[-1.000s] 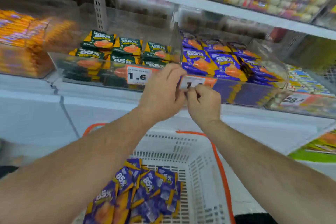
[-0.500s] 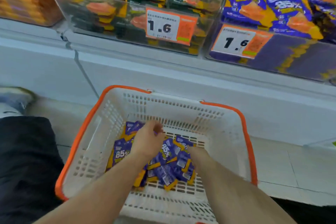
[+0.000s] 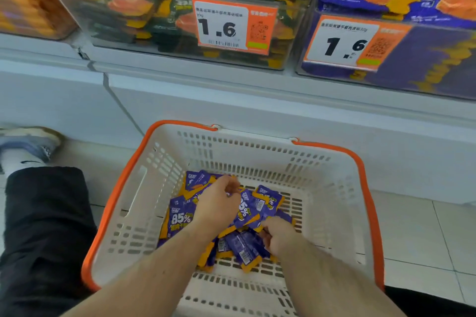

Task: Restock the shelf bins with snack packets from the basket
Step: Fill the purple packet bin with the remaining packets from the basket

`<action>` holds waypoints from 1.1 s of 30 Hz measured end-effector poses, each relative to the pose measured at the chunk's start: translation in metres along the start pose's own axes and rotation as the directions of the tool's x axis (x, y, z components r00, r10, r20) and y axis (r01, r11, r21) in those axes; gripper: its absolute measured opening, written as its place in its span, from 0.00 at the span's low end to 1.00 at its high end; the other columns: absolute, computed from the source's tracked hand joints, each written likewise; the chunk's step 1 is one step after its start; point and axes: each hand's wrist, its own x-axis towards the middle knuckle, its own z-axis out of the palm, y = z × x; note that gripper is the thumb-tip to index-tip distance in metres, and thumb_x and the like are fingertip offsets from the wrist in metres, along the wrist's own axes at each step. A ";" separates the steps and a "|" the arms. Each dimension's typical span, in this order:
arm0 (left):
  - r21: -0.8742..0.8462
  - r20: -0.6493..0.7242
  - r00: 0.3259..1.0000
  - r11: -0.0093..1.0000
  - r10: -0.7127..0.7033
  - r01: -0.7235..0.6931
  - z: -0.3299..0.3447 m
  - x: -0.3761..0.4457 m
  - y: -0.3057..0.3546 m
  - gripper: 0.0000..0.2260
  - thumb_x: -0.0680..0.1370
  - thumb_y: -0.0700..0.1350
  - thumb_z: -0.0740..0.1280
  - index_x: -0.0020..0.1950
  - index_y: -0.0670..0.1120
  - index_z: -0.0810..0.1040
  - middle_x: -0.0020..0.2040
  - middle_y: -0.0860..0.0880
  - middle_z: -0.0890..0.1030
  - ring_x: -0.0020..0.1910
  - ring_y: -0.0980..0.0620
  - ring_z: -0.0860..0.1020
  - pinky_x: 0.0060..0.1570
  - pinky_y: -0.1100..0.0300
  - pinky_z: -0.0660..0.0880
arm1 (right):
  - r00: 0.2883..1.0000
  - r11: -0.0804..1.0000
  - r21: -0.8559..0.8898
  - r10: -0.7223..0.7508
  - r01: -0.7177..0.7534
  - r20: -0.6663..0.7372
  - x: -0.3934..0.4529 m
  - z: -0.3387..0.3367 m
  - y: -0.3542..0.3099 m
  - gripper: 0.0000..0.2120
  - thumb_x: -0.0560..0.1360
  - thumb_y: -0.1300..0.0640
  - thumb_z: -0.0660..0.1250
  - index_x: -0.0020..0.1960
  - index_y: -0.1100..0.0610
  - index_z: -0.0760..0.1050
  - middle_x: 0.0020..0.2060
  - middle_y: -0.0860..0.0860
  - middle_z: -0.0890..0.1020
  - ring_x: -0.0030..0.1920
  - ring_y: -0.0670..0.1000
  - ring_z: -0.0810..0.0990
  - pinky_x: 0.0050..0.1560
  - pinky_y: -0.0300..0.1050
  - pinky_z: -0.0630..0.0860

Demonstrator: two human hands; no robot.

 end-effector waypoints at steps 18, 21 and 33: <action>-0.862 0.101 0.952 0.451 -0.290 0.229 -0.022 -0.015 0.055 0.07 0.80 0.39 0.64 0.57 0.40 0.77 0.49 0.39 0.83 0.43 0.44 0.83 0.38 0.53 0.78 | 0.372 -0.390 -0.738 -0.677 0.551 0.635 -0.193 -0.014 -0.080 0.12 0.76 0.63 0.62 0.57 0.62 0.78 0.52 0.57 0.75 0.54 0.60 0.76 0.51 0.50 0.72; -0.817 -0.034 0.985 0.573 -0.171 0.072 -0.040 -0.026 0.067 0.07 0.78 0.35 0.63 0.51 0.39 0.80 0.45 0.38 0.83 0.39 0.44 0.81 0.33 0.57 0.77 | 0.237 -0.401 -0.686 -0.733 0.607 0.638 -0.210 -0.025 -0.084 0.17 0.74 0.53 0.60 0.57 0.59 0.79 0.58 0.56 0.75 0.59 0.58 0.75 0.59 0.51 0.73; -0.766 -0.184 0.946 0.564 0.266 -0.308 -0.076 -0.072 0.181 0.14 0.78 0.29 0.60 0.54 0.43 0.80 0.44 0.45 0.86 0.39 0.49 0.84 0.34 0.58 0.79 | -0.101 -0.180 -0.649 -0.982 0.739 0.157 -0.280 -0.072 -0.122 0.36 0.58 0.35 0.63 0.61 0.51 0.73 0.67 0.49 0.66 0.65 0.53 0.71 0.62 0.51 0.73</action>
